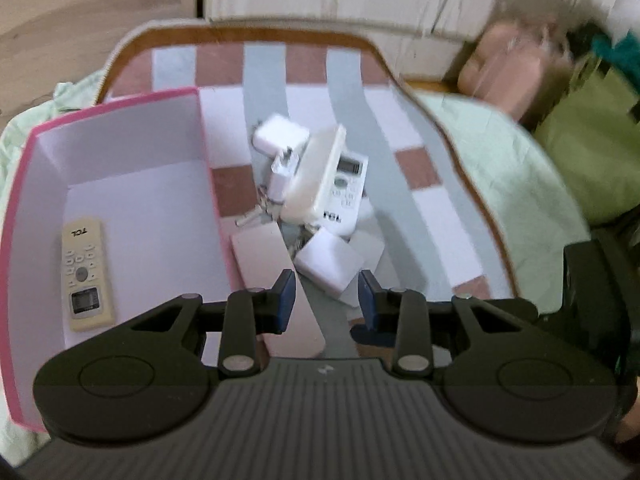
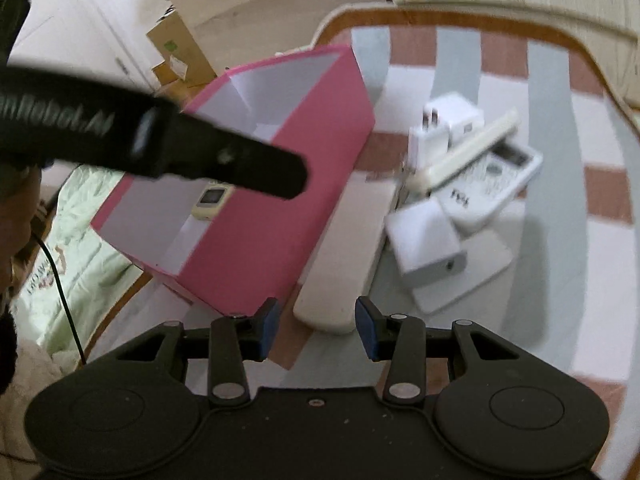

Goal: Organize rigid objects

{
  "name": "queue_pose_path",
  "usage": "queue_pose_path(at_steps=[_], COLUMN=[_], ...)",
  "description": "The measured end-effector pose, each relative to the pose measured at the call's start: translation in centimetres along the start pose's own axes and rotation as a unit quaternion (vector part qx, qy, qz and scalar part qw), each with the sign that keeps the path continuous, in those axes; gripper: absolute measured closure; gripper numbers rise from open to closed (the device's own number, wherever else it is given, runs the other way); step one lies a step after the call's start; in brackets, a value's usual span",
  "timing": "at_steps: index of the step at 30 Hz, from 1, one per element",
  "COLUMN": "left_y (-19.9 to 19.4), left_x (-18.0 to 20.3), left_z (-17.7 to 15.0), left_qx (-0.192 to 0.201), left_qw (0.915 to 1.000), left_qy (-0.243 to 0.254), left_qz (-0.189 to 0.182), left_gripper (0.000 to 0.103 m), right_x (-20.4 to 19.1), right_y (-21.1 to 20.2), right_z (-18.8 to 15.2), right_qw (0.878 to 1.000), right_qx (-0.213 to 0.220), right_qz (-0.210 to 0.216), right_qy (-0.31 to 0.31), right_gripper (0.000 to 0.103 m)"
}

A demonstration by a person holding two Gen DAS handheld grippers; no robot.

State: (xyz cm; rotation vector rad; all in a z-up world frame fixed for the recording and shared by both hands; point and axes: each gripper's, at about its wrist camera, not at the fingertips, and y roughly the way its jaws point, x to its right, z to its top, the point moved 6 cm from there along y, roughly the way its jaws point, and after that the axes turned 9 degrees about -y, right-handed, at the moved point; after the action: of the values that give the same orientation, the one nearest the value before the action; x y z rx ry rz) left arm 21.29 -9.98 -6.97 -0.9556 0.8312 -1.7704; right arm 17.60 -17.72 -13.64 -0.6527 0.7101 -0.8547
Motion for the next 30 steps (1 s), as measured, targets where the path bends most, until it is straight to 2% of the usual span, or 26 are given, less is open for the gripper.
queue_pose_path(at_steps=[3, 4, 7, 11, 14, 16, 19, 22, 25, 28, 30], left_y=[2.7, 3.1, 3.6, 3.8, 4.4, 4.8, 5.2, 5.5, 6.0, 6.3, 6.5], left_x=[0.5, 0.6, 0.6, 0.1, -0.1, 0.0, 0.4, 0.9, 1.8, 2.4, 2.7], left_z=[1.3, 1.6, 2.5, 2.8, 2.6, 2.4, 2.4, 2.3, 2.0, 1.6, 1.0], left_qx=[-0.059, -0.066, -0.076, -0.084, -0.092, -0.090, -0.082, -0.073, -0.077, -0.080, -0.079], left_qw=[0.9973, 0.9965, 0.9948, 0.9947, 0.9945, 0.9946, 0.9949, 0.9950, 0.9941, 0.9930, 0.9920], left_qy=[0.012, 0.016, 0.025, 0.006, -0.016, -0.030, -0.048, -0.064, -0.075, -0.087, -0.098], left_qz=[0.043, 0.049, 0.064, 0.059, 0.048, 0.041, 0.033, 0.025, 0.012, 0.001, -0.002], left_gripper=[0.071, 0.072, 0.072, 0.072, 0.072, 0.072, 0.072, 0.072, 0.072, 0.072, 0.072], right_x=[0.2, 0.1, -0.3, -0.1, 0.2, 0.5, 0.7, 1.8, 3.0, 3.9, 4.8], right_y=[1.3, 1.6, 2.8, 5.3, 6.4, 6.8, 6.6, 5.5, 4.0, 2.3, 1.3], right_z=[-0.6, -0.7, -0.9, -1.0, -0.5, 0.2, 0.7, 0.3, -0.6, -1.6, -2.3], right_qw=[1.000, 1.000, 1.000, 0.999, 0.999, 0.998, 0.997, 0.996, 0.997, 0.993, 0.992], right_qx=[0.001, 0.002, 0.003, -0.012, 0.003, 0.007, -0.012, -0.019, -0.021, -0.033, -0.038], right_qz=[-0.002, -0.004, -0.017, -0.039, -0.042, -0.057, -0.066, -0.079, -0.075, -0.110, -0.118], right_qy=[0.014, 0.011, -0.008, -0.020, -0.027, -0.027, -0.037, -0.031, -0.013, -0.016, -0.006], right_gripper=[0.049, 0.043, 0.040, 0.040, 0.032, 0.036, 0.045, 0.047, 0.047, 0.047, 0.047])
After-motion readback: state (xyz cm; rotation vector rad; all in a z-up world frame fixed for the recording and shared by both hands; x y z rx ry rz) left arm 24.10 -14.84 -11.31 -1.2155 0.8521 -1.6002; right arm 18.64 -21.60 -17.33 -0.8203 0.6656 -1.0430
